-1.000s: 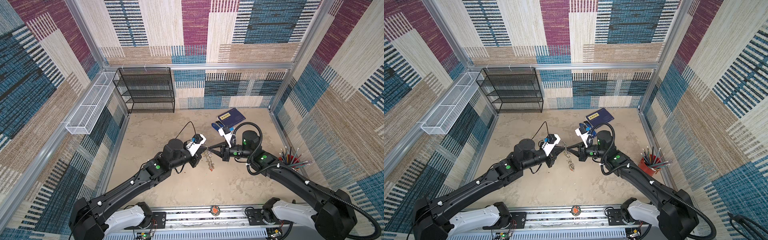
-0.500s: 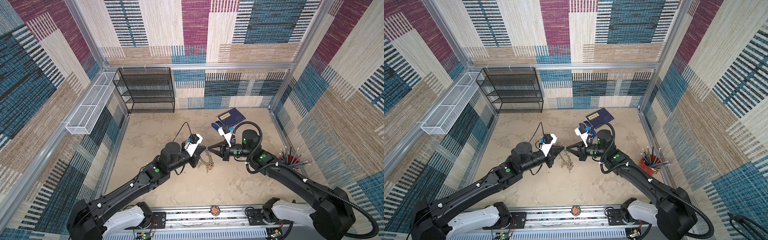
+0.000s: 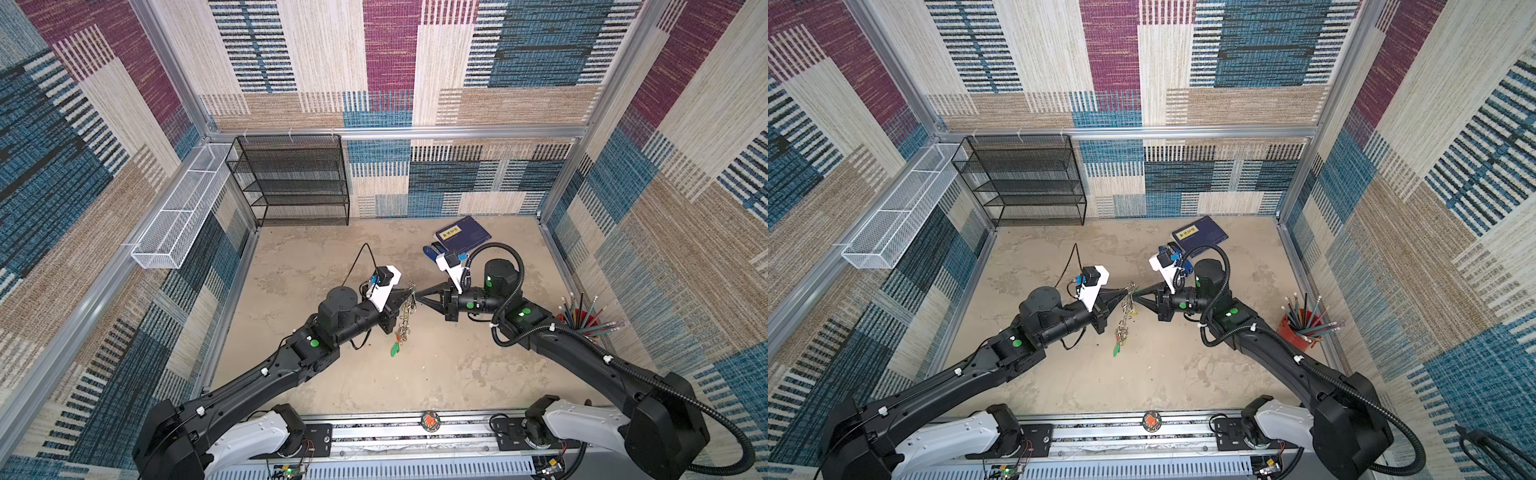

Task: Put the keys on the keyring

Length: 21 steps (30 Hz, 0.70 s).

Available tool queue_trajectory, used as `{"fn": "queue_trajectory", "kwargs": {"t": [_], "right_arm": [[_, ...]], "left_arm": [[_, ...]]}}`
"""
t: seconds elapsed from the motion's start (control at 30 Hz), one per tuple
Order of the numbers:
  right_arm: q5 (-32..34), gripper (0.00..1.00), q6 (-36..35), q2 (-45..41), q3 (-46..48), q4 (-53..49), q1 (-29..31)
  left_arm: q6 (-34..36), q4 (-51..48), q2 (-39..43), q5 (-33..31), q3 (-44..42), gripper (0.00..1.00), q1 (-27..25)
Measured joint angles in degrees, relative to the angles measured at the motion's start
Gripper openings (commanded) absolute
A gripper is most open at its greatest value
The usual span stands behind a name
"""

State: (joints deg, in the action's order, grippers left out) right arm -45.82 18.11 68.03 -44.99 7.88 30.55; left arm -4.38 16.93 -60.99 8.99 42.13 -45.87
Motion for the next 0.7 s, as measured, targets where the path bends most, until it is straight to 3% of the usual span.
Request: {"fn": "queue_trajectory", "kwargs": {"t": [0.43,0.7], "right_arm": [[3.96,0.00,0.52,-1.31,2.27,4.72,-0.15],[4.98,0.12,0.50,-2.21,2.54,4.70,-0.63]], "left_arm": [[-7.17,8.17,-4.33,-2.25,-0.26,0.00,0.00],[-9.14,10.21,-5.11,-2.75,-0.17,0.00,-0.02]]}}
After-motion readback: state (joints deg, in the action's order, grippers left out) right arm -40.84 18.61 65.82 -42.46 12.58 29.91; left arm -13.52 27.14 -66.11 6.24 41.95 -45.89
